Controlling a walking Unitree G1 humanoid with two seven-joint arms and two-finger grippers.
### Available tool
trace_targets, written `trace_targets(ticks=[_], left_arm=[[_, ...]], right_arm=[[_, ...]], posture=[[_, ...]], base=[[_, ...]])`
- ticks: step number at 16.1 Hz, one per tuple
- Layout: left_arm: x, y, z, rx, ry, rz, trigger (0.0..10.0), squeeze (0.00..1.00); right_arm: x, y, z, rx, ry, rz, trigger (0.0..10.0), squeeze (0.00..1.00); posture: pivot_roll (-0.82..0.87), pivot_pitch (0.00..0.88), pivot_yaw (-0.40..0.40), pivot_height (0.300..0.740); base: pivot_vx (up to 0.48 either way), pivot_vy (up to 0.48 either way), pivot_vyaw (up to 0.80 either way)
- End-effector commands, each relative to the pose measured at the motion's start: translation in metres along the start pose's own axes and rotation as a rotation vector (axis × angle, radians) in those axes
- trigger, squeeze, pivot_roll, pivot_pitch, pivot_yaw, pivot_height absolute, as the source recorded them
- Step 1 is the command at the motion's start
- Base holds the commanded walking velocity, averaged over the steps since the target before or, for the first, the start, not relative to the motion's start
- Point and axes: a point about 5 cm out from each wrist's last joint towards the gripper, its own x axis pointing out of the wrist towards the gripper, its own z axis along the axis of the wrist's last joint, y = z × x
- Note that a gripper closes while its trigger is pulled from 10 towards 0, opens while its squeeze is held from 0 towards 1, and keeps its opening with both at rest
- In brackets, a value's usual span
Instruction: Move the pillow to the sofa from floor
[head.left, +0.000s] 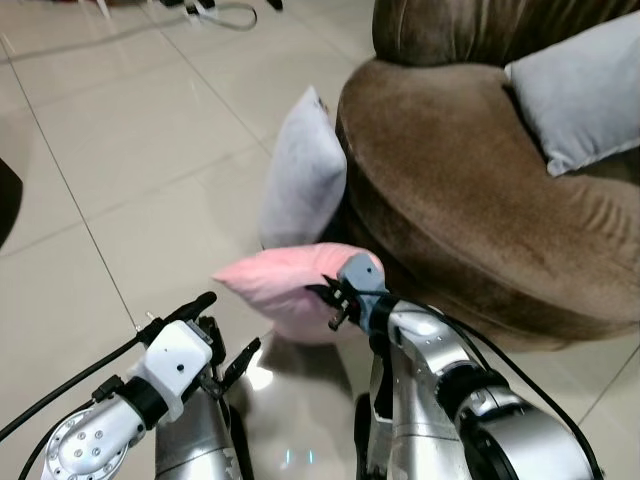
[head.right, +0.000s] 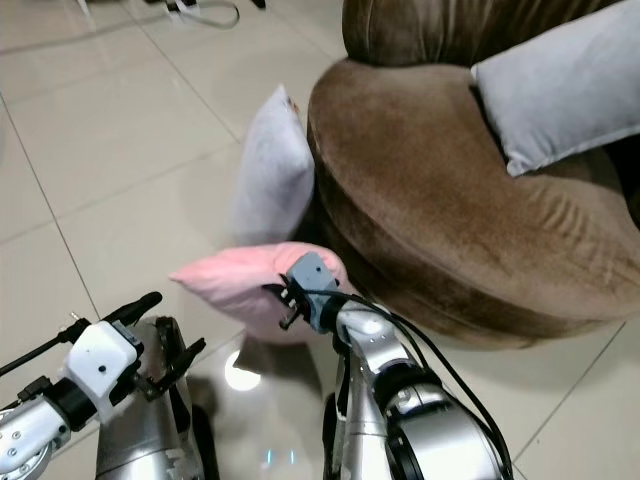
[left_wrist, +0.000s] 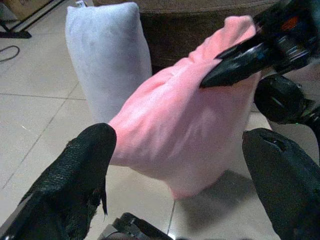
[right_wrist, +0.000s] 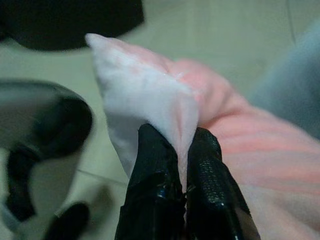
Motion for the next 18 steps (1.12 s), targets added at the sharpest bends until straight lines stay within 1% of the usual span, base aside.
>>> trace_targets(ticks=[1, 2, 3, 4, 5, 6, 7, 8, 9, 10, 11, 12, 13, 14, 15, 18], left_arm=[[-0.001, -0.003, -0.001, 0.004, 0.002, -0.003, 10.0, 0.00], [-0.002, -0.002, -0.001, -0.032, -0.012, 0.038, 10.0, 0.00], [-0.002, -0.002, -0.002, -0.039, -0.013, 0.046, 10.0, 0.00], [0.001, 0.003, 0.004, -0.081, -0.047, 0.109, 10.0, 0.00], [0.004, 0.006, 0.008, -0.096, -0.074, 0.157, 10.0, 0.00], [0.006, 0.008, 0.009, -0.096, -0.081, 0.180, 10.0, 0.00], [0.011, 0.011, 0.012, -0.101, -0.093, 0.241, 10.0, 0.00], [0.013, 0.012, 0.012, -0.099, -0.091, 0.271, 10.0, 0.00], [0.016, 0.015, 0.013, -0.103, -0.098, 0.314, 10.0, 0.00], [0.019, 0.017, 0.013, -0.115, -0.094, 0.348, 10.0, 0.00], [0.025, 0.022, 0.013, -0.149, -0.098, 0.408, 10.0, 0.00], [0.028, 0.027, 0.012, -0.141, -0.086, 0.437, 10.0, 0.00], [0.028, 0.028, 0.011, -0.138, -0.083, 0.441, 10.0, 0.00], [0.029, 0.029, 0.010, -0.133, -0.076, 0.458, 10.0, 0.00], [0.030, 0.029, 0.009, -0.130, -0.072, 0.467, 10.0, 0.00], [0.037, 0.026, 0.011, -0.130, -0.079, 0.471, 10.0, 0.00]], right_arm=[[-0.003, -0.001, 0.013, -0.017, -0.099, 0.045, 0.0, 0.00], [-0.018, -0.003, 0.030, 0.036, -0.249, 0.045, 0.0, 0.00], [-0.020, -0.004, 0.032, 0.044, -0.269, 0.042, 0.0, 0.00], [-0.041, -0.007, 0.054, 0.108, -0.391, -0.038, 0.0, 0.00], [-0.058, -0.010, 0.072, 0.158, -0.486, -0.120, 0.0, 0.00], [-0.065, -0.012, 0.079, 0.175, -0.523, -0.166, 0.0, 0.00], [-0.080, -0.021, 0.094, 0.181, -0.595, -0.327, 0.0, 0.00], [-0.086, -0.025, 0.097, 0.199, -0.598, -0.402, 4.0, 0.00], [-0.092, -0.029, 0.099, 0.218, -0.558, -0.495, 10.0, 0.00], [-0.095, -0.028, 0.096, 0.207, -0.510, -0.532, 10.0, 0.00], [-0.104, -0.026, 0.083, 0.268, -0.422, -0.671, 10.0, 0.00], [-0.105, -0.024, 0.063, 0.280, -0.300, -0.773, 10.0, 0.00], [-0.105, -0.023, 0.062, 0.270, -0.282, -0.783, 10.0, 0.00], [-0.104, -0.022, 0.060, 0.304, -0.263, -0.804, 10.0, 0.00], [-0.104, -0.022, 0.061, 0.307, -0.242, -0.817, 10.0, 0.00], [-0.107, -0.025, 0.066, 0.325, -0.237, -0.848, 10.0, 0.00]], posture=[[0.05, 0.082, -0.047, 0.453], [0.03, 0.028, -0.038, 0.453], [0.03, 0.028, -0.038, 0.453], [0.01, 0.000, -0.043, 0.453], [0.00, 0.000, -0.046, 0.453], [0.00, 0.000, -0.044, 0.453], [-0.01, 0.000, -0.042, 0.453], [-0.02, 0.000, -0.041, 0.453], [-0.03, 0.000, -0.036, 0.453], [-0.03, 0.000, -0.033, 0.453], [-0.05, 0.000, -0.026, 0.458], [-0.05, 0.000, -0.024, 0.473], [-0.05, 0.000, -0.024, 0.478], [-0.05, 0.000, -0.021, 0.488], [-0.05, 0.000, -0.020, 0.498], [-0.06, 0.000, -0.020, 0.528]], base=[[0.000, 0.000, 0.00], [0.000, 0.000, 0.00], [0.000, 0.000, 0.00], [0.000, 0.000, 0.00], [0.000, 0.000, 0.00], [0.000, 0.000, 0.00], [0.000, 0.000, 0.00], [0.000, 0.000, 0.00], [0.000, 0.000, 0.00], [0.000, 0.000, 0.00], [0.000, 0.000, 0.00], [0.000, 0.000, 0.00], [0.000, 0.000, 0.00], [0.000, 0.000, 0.00], [0.000, 0.000, 0.00], [0.000, 0.000, 0.00]])
